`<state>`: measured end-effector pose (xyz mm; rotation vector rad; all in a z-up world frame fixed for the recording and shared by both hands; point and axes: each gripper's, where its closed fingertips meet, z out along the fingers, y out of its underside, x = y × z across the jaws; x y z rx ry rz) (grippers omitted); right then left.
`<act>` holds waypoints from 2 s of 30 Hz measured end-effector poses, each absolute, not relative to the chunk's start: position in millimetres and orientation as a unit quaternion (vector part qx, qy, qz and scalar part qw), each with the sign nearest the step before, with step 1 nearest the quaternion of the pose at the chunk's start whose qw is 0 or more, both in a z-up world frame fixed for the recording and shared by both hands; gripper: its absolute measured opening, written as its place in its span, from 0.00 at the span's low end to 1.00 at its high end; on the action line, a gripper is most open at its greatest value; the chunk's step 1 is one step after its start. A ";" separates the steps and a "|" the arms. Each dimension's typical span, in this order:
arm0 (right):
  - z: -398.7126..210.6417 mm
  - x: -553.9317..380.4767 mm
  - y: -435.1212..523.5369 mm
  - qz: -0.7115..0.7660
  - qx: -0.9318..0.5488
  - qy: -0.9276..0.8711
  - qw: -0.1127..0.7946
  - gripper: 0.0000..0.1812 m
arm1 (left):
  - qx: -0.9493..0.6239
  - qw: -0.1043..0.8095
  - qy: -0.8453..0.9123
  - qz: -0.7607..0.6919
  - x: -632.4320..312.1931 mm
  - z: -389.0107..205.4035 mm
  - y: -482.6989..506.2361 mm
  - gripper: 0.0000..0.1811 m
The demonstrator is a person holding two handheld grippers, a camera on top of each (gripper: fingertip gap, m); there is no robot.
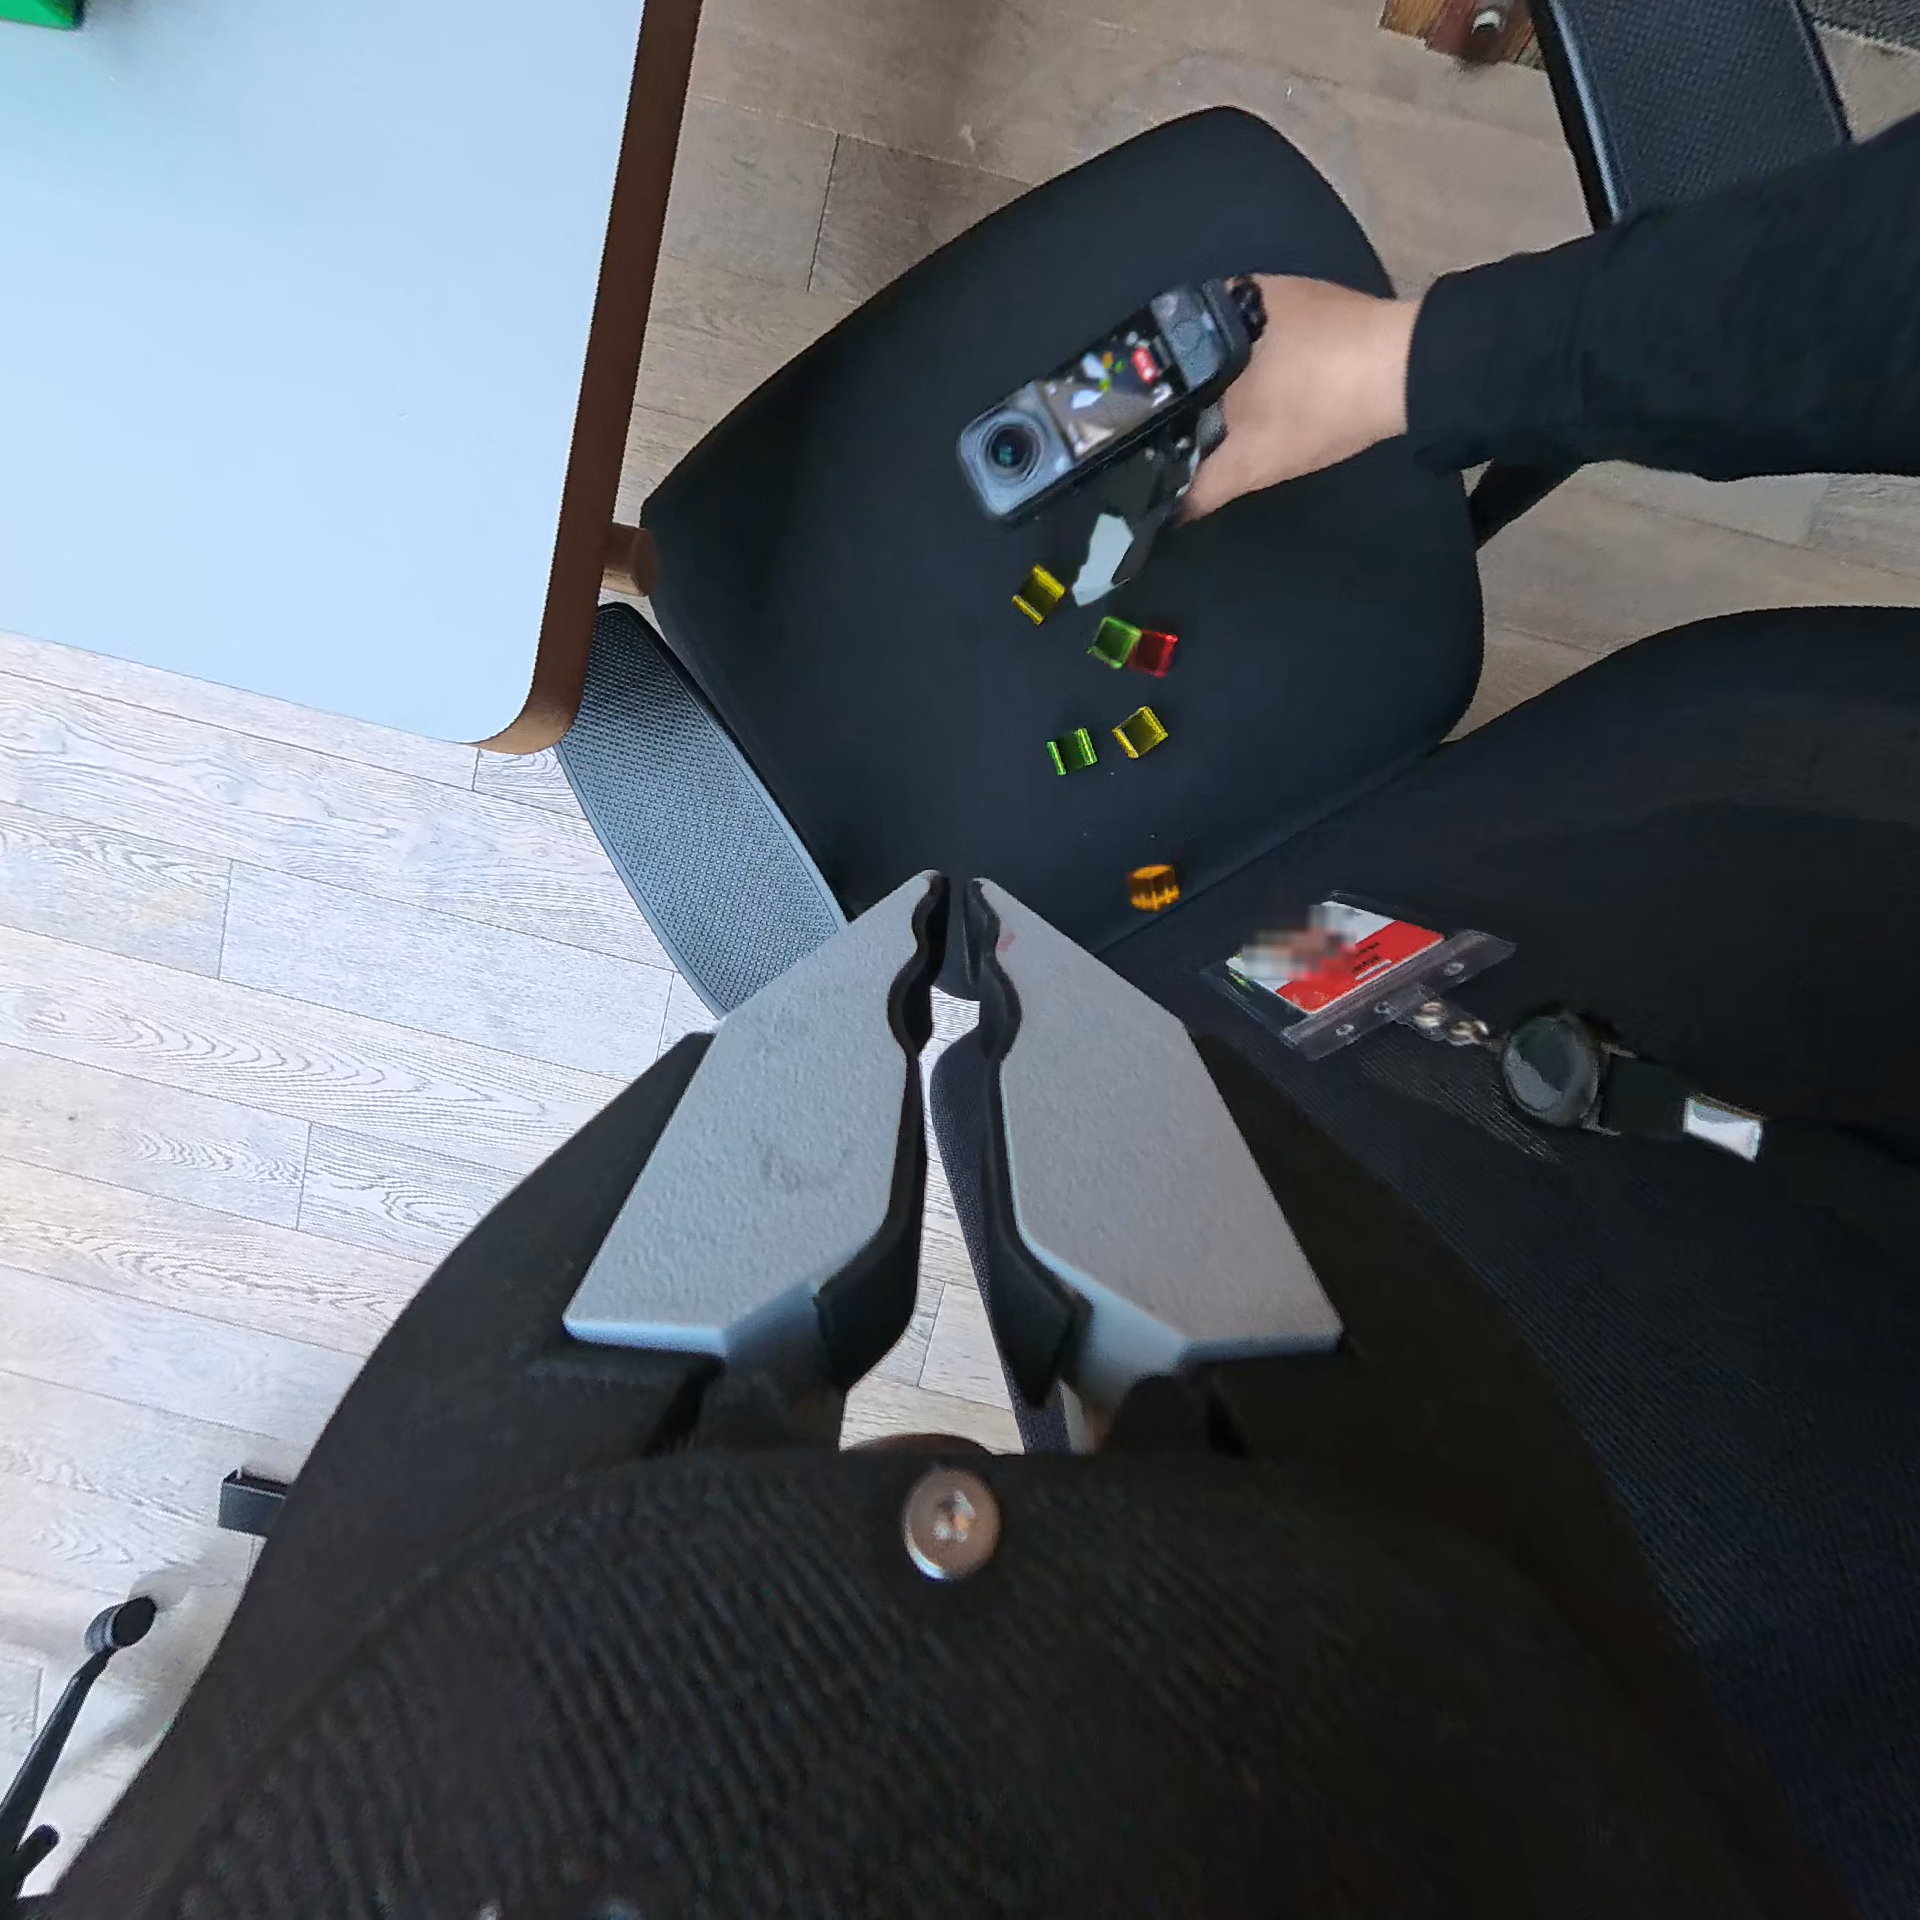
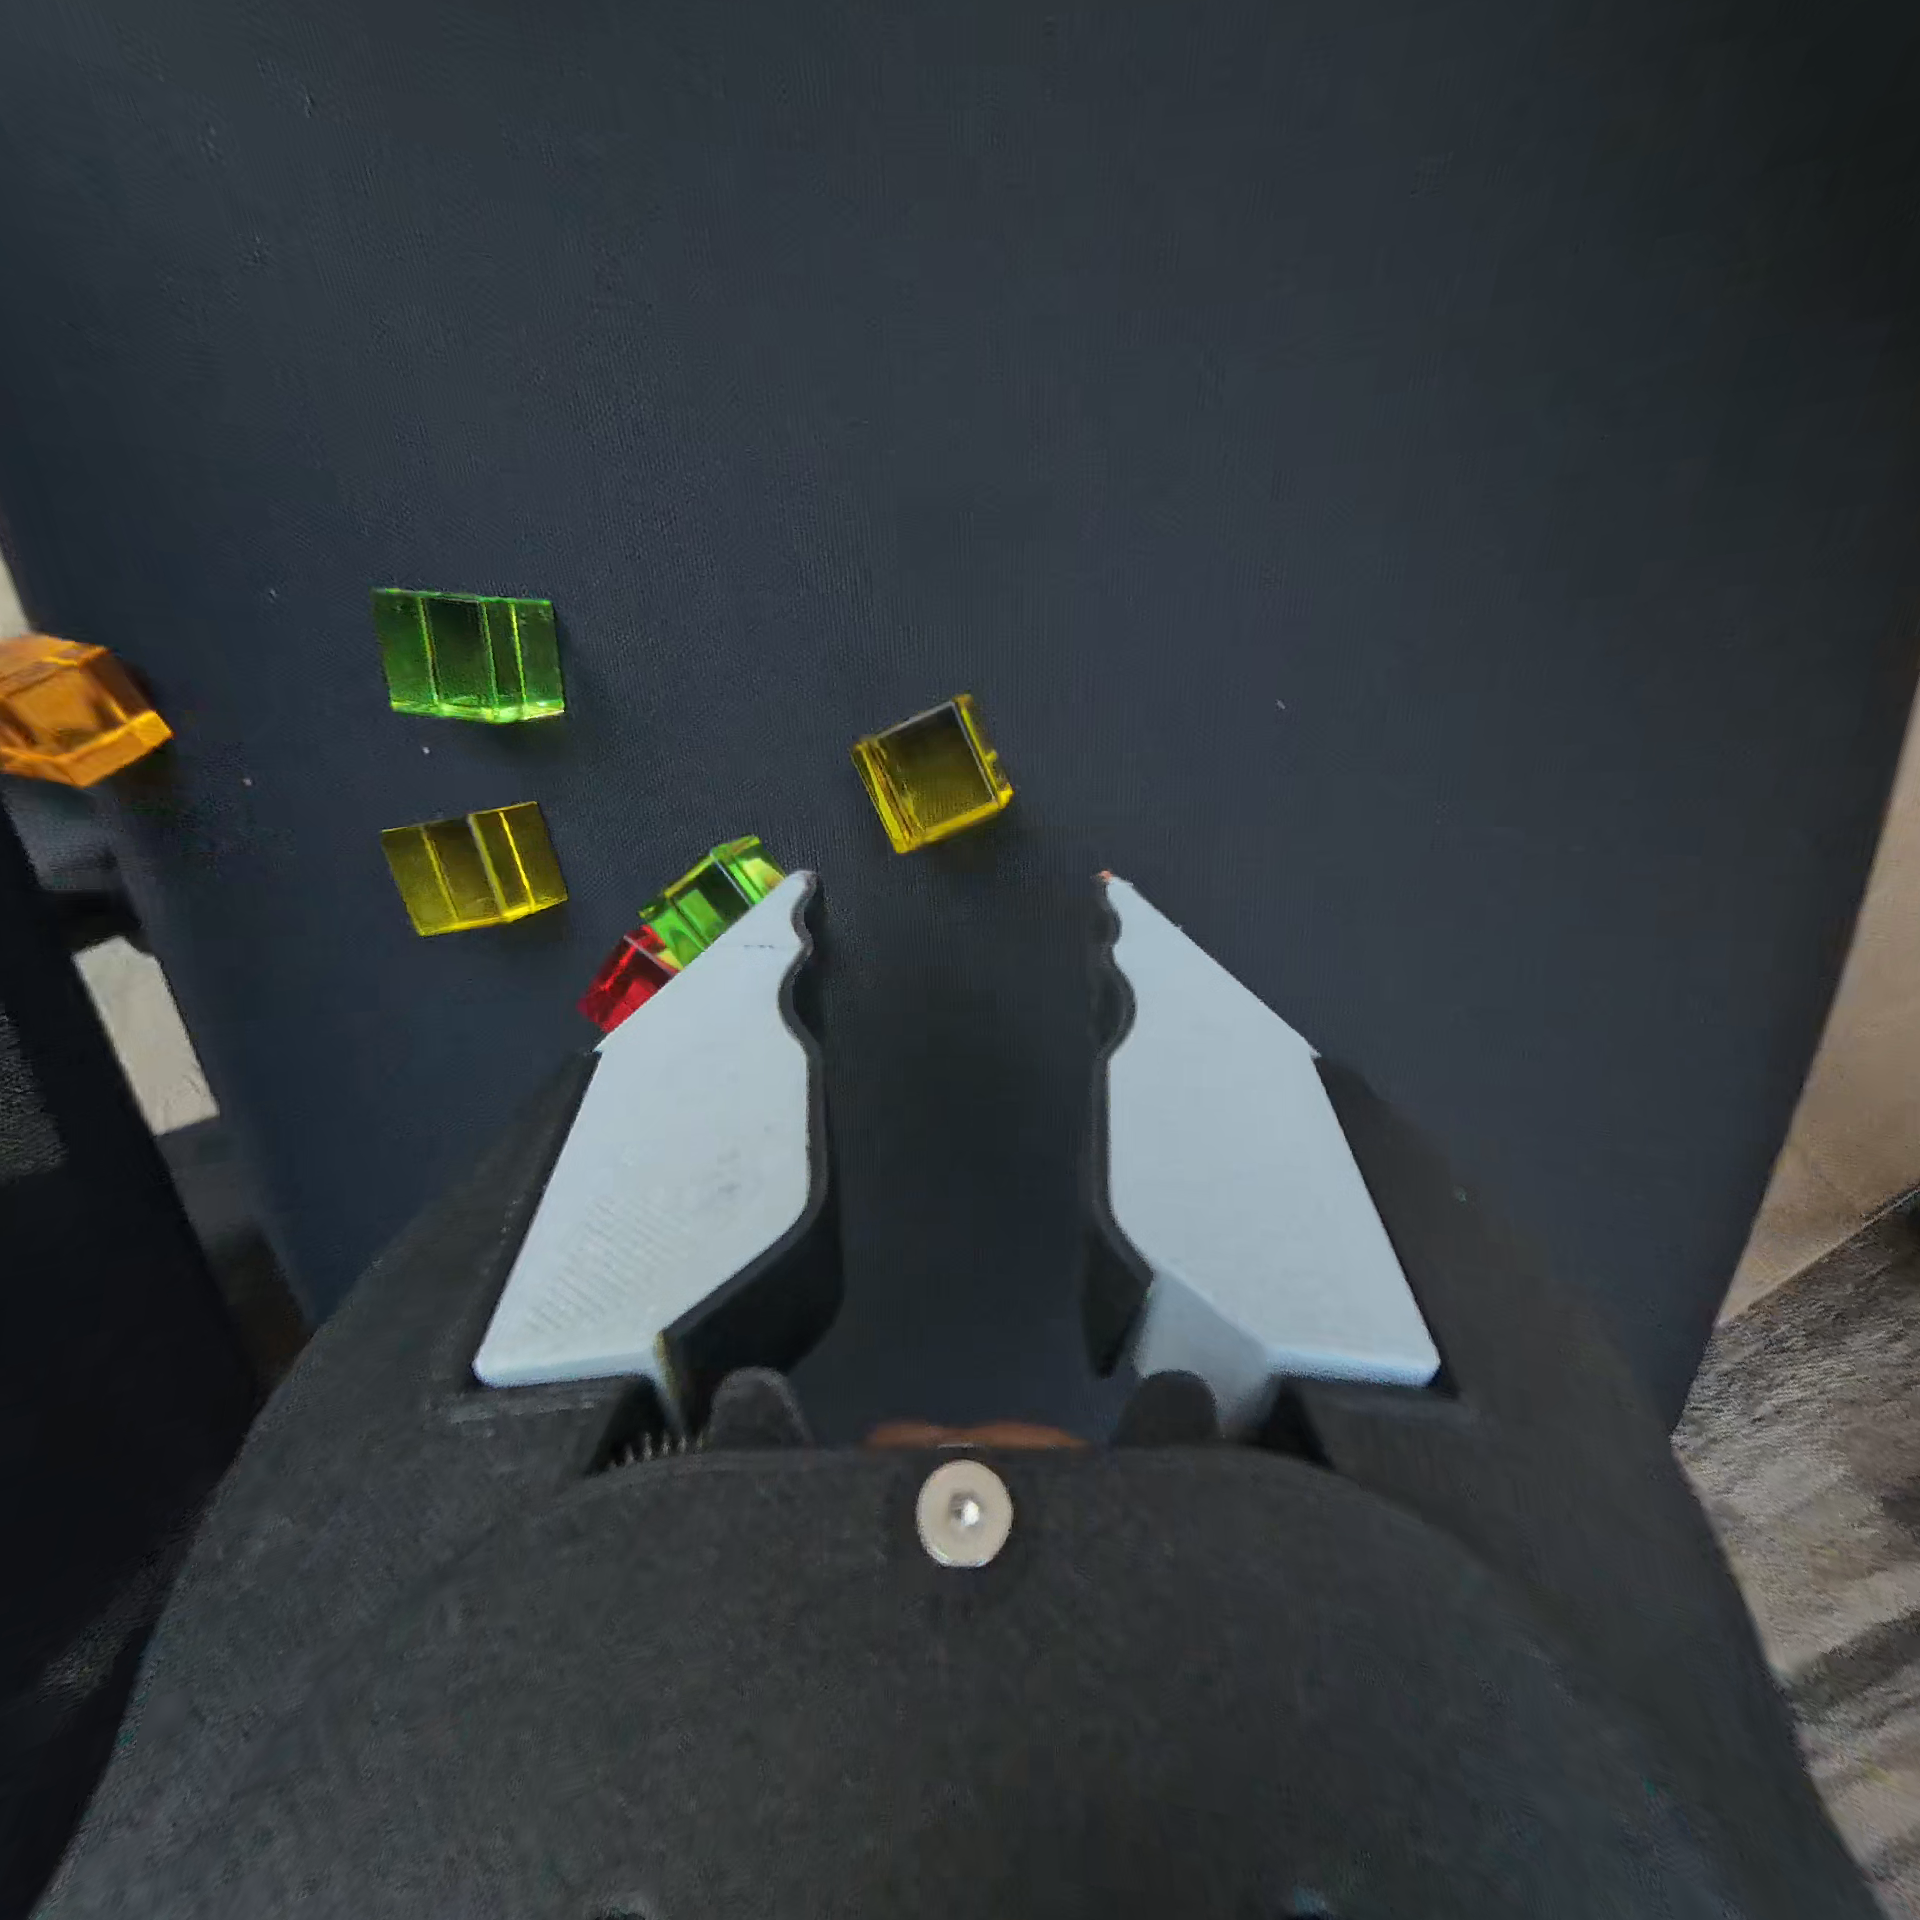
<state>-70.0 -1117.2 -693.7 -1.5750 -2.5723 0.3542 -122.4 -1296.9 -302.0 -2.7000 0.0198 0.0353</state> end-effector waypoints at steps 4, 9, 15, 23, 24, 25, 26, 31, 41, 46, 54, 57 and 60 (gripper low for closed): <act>-664.4 -55.4 -1111.9 0.160 -0.585 -0.792 0.064 0.29 | -0.974 0.225 0.004 0.013 -123.5 -299.4 -1295.8 0.00; -651.5 -16.5 -1146.4 0.227 -0.611 -0.757 0.030 0.29 | -0.974 0.225 0.006 0.013 -122.9 -299.1 -1294.8 0.00; -692.4 30.6 -1178.7 0.167 -0.565 -0.807 0.031 0.28 | -0.976 0.218 0.009 0.015 -122.1 -302.2 -1295.7 0.00; -716.4 15.1 -1167.1 0.140 -0.604 -0.782 0.064 0.26 | -0.977 0.213 0.012 0.018 -121.7 -304.2 -1296.8 0.00; -718.6 10.7 -1164.1 0.142 -0.610 -0.777 0.067 0.26 | -0.977 0.214 0.012 0.020 -122.1 -303.7 -1296.5 0.00; -719.9 5.3 -1159.9 0.142 -0.616 -0.772 0.072 0.26 | -0.977 0.214 0.011 0.020 -122.4 -303.7 -1296.4 0.00; -719.1 -1.4 -1157.2 0.147 -0.623 -0.765 0.077 0.26 | -0.977 0.213 0.010 0.018 -122.5 -304.1 -1296.8 0.00; -713.2 -35.8 -1155.9 0.177 -0.661 -0.725 0.078 0.27 | -0.977 0.212 0.014 0.019 -121.4 -304.8 -1296.9 0.00; -725.7 -54.2 -1145.1 0.114 -0.614 -0.771 0.125 0.00 | -0.978 0.210 0.016 0.012 -119.4 -306.6 -1297.2 0.00; -711.9 -60.7 -1113.7 0.123 -0.638 -0.750 0.126 0.02 | -0.977 0.214 0.015 0.010 -119.3 -305.1 -1296.2 0.00; -712.1 -28.8 -1145.1 0.156 -0.701 -0.696 0.019 0.19 | -0.976 0.216 0.012 0.009 -120.3 -303.8 -1295.6 0.00; -719.6 -19.9 -1156.5 0.153 -0.710 -0.687 0.007 0.21 | -0.977 0.214 0.012 0.009 -119.9 -304.9 -1296.5 0.00; -732.0 -14.5 -1159.8 0.135 -0.711 -0.690 -0.001 0.23 | -0.977 0.212 0.013 0.009 -119.7 -305.7 -1296.8 0.00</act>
